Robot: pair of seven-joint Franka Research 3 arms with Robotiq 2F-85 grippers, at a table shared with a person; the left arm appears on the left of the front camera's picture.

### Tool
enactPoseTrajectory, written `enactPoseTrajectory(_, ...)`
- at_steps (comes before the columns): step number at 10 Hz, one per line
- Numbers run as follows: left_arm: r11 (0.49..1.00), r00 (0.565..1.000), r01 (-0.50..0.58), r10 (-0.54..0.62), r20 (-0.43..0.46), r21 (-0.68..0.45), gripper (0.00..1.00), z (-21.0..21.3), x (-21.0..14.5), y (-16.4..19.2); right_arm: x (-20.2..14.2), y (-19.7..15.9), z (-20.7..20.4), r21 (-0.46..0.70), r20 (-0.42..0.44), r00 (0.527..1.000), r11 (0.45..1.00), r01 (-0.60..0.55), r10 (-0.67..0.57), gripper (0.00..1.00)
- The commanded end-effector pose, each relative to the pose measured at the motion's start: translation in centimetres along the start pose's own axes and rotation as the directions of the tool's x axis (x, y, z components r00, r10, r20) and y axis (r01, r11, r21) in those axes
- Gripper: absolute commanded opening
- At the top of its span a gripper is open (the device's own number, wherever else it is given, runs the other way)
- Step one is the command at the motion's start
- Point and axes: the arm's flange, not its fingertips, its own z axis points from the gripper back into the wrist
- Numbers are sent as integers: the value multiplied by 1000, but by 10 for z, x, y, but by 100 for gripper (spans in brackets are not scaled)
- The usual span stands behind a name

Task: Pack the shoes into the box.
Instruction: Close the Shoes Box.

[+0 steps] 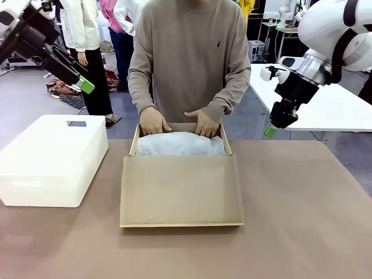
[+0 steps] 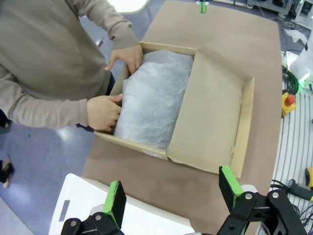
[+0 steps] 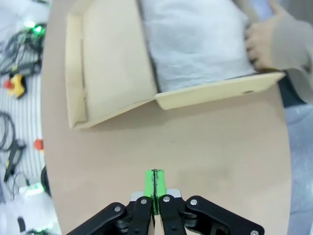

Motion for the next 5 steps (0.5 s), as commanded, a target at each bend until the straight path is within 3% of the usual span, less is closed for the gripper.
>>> enactPoseTrajectory(1, 1000, 1000, -4, 4, 13, -10, 100, 1, 0, 0, -6, -26, 7, 93, -1, 988, 984, -151, 152, 0)
enactPoseTrajectory(5, 1000, 1000, -4, 4, 13, -10, 100, 1, 0, 0, -4, -47, -17, 152, 25, 972, 960, -235, 234, 0)
